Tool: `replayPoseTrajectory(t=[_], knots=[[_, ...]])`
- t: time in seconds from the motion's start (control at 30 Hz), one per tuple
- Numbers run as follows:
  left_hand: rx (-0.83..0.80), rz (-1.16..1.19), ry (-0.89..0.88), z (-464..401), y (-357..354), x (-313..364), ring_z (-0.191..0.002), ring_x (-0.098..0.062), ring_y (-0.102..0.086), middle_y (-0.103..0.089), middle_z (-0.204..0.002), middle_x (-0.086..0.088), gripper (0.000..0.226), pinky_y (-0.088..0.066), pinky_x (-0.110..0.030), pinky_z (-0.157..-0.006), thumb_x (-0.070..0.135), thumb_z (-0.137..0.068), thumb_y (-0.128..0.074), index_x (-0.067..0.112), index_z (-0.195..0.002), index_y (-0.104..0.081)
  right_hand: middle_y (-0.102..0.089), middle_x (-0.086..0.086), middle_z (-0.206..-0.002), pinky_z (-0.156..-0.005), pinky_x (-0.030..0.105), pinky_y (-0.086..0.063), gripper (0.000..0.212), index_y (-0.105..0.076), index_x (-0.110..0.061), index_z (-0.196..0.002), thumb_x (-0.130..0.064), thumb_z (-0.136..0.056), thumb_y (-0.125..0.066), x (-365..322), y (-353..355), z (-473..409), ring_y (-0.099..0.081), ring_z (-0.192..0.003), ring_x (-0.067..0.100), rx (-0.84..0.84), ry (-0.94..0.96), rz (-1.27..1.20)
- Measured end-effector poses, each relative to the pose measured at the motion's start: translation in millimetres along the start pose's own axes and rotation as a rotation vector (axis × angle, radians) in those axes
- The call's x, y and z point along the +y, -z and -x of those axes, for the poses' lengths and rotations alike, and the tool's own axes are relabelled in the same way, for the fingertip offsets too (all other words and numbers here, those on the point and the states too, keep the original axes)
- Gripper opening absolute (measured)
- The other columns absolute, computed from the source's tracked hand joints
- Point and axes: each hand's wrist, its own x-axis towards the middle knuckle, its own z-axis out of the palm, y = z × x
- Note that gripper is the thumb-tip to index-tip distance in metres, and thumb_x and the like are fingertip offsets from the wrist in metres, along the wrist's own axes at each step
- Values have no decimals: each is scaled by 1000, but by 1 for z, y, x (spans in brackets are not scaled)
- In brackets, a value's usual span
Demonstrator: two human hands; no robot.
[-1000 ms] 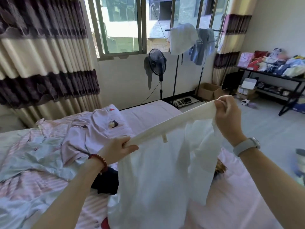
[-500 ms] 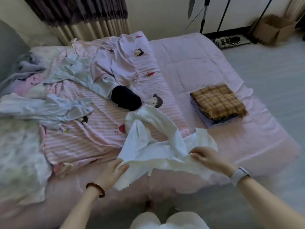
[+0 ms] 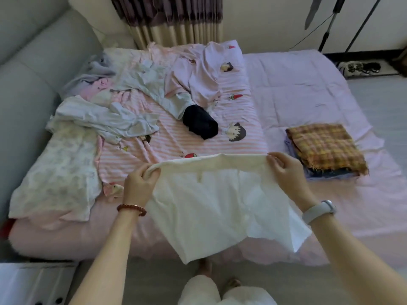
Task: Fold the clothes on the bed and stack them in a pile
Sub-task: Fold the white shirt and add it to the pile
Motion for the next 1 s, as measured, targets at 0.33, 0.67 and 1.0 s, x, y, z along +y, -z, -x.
replayPoseTrajectory(t=[0.33,0.67,1.0], knots=[[136,-336,-122,-133,5,7,-94,-32,-57,-62,-96,-12,20,-42,-37,-75,28,-86,-63,8,-87,-69,-70,14,-93,-72,33,-40,18,-69,-10,-98,-19,-93,-54,-25,-35,-106,-63,-91,31,207,1,125],[-308,-471,27,-332,-43,-71,-76,-26,-55,-54,-68,0,31,-43,-33,-66,42,-89,-54,25,-64,-52,-55,11,-112,-75,36,-38,26,-69,-16,-101,-32,-93,-51,12,-154,-282,-55,-100,36,54,-155,528],[-365,19,253,-440,-122,-157,-94,-15,-55,-59,-103,-1,14,-40,-23,-75,21,-84,-66,22,-98,-65,-47,14,-120,-74,33,-33,27,-63,-11,-106,-28,-95,-46,98,-244,-366,-53,-101,36,65,-298,613]])
